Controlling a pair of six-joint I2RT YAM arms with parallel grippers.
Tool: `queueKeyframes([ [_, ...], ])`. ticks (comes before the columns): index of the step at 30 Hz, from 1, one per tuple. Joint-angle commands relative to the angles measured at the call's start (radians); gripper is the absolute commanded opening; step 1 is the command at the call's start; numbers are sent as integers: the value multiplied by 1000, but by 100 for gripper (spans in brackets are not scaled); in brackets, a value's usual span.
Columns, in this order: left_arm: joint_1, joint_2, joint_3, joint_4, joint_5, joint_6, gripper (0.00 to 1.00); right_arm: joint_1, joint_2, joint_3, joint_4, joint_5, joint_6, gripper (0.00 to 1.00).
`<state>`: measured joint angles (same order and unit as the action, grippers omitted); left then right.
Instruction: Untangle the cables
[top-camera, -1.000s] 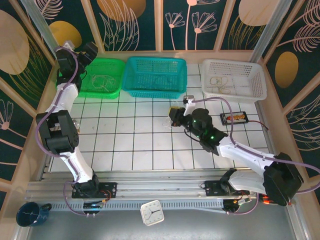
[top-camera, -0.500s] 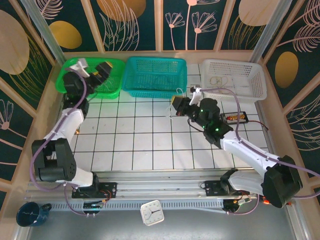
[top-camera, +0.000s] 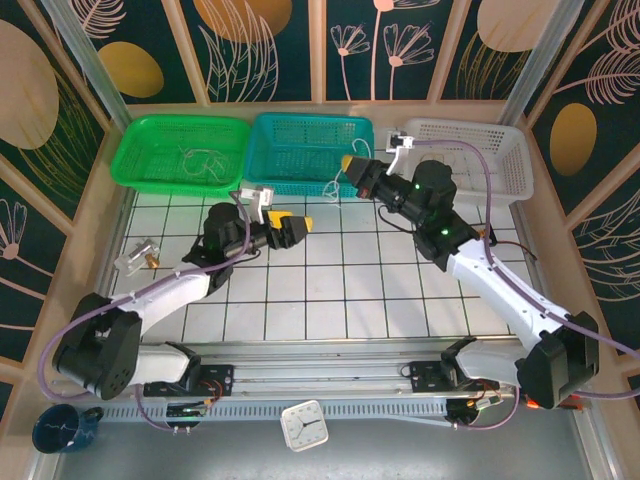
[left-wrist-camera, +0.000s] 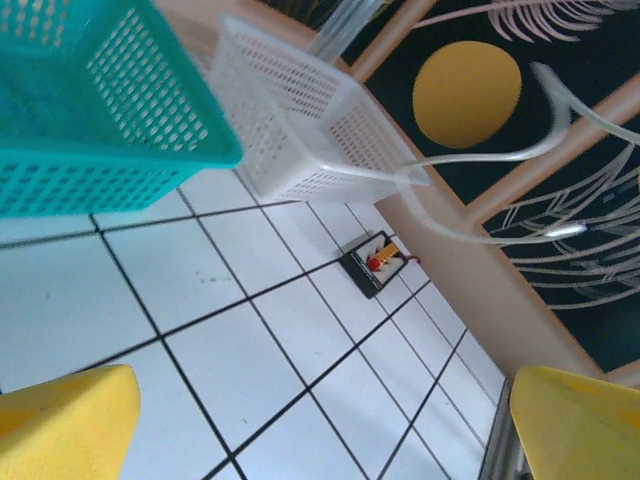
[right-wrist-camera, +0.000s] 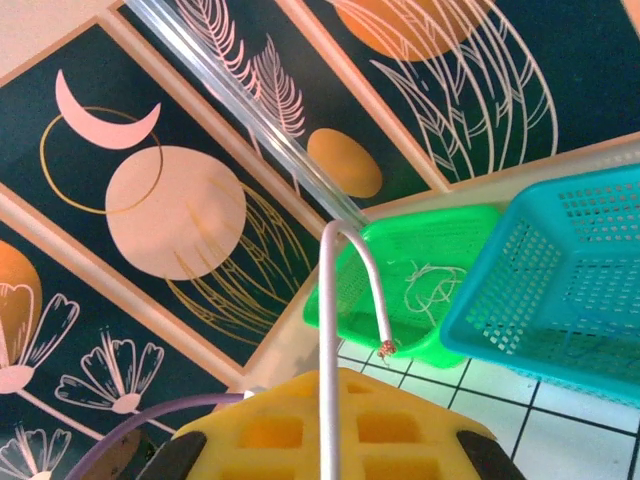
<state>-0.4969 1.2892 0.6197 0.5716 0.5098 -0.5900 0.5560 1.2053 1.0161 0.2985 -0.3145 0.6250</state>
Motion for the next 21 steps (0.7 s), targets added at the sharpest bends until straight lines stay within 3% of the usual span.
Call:
queueKeyframes([
  [1,-24,-75,33,4,-64,168,95,-2,14,30,-54,-37,-3,0],
  [9,-42,-90,169,-113,-44,311,96,8,39,37,-87,-51,-27,0],
  [16,-67,-18,268,-127,50,319,96,70,102,108,-158,-36,-92,0],
  [21,-81,31,281,-120,80,312,89,104,126,176,-181,-41,-113,0],
])
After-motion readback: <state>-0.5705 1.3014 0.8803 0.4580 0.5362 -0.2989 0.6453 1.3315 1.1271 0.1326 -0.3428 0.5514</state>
